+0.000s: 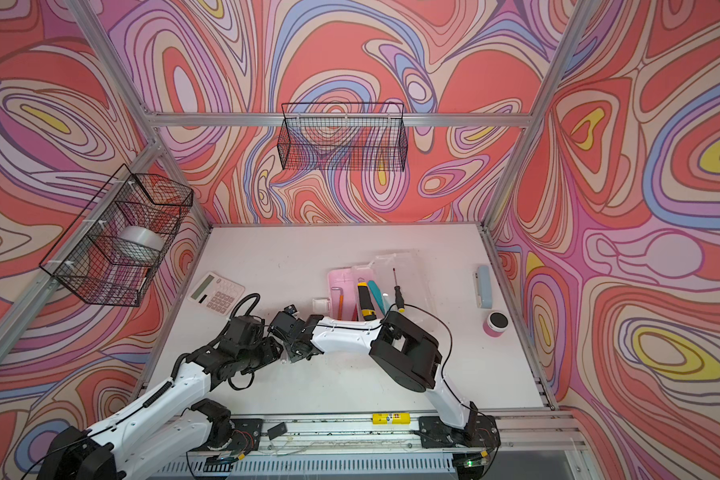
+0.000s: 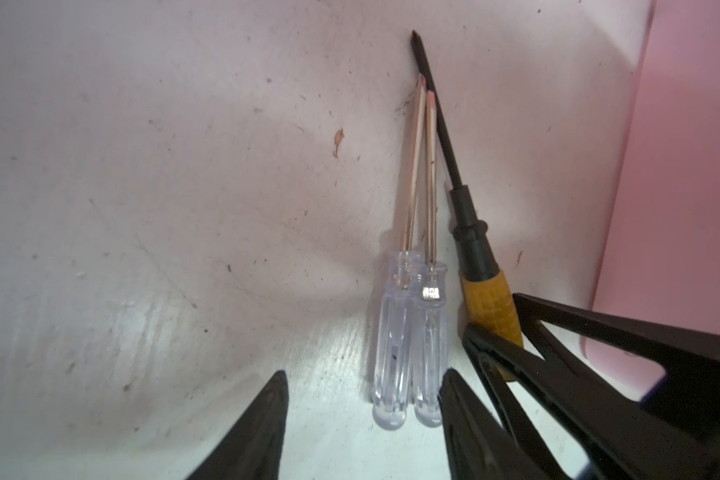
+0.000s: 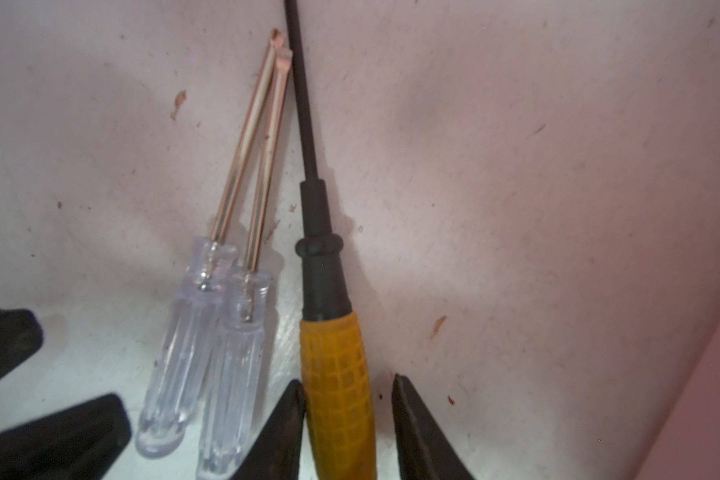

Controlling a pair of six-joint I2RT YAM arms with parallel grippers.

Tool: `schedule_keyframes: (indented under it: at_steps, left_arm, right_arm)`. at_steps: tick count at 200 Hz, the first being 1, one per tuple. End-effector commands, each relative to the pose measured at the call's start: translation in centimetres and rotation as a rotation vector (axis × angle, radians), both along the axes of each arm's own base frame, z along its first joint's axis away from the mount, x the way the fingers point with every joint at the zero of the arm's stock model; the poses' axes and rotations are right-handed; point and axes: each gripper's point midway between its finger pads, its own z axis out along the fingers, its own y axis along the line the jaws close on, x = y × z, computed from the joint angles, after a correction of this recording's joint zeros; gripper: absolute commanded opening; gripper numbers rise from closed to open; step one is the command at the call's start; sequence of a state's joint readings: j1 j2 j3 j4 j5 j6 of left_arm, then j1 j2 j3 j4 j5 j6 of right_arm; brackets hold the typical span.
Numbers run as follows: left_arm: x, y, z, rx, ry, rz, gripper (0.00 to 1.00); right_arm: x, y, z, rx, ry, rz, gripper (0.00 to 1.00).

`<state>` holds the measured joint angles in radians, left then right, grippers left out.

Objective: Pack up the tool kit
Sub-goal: 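Grasp the yellow-handled screwdriver with the right gripper and lift it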

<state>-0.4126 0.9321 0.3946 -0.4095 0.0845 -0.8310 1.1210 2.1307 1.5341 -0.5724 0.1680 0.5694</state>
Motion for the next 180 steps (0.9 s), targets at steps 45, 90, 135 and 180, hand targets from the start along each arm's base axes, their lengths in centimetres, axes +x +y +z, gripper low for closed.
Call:
schedule_keyframes:
  at_steps: [45, 90, 135, 180]
  left_arm:
    - [0.3, 0.1, 0.0, 0.005, -0.008, 0.015, 0.59]
    - [0.2, 0.3, -0.2, 0.008, -0.003, 0.023, 0.59]
    - [0.4, 0.4, 0.4, 0.013, -0.014, 0.029, 0.59]
    - [0.5, 0.5, 0.7, 0.017, -0.028, 0.031, 0.6]
  right_arm:
    - [1.0, 0.1, -1.0, -0.012, -0.009, -0.011, 0.29]
    - [1.0, -0.2, -0.1, -0.006, -0.018, -0.018, 0.22]
    - [1.3, -0.2, 4.2, 0.047, -0.065, -0.015, 0.19]
    - [1.8, -2.4, 10.3, 0.045, -0.167, -0.026, 0.18]
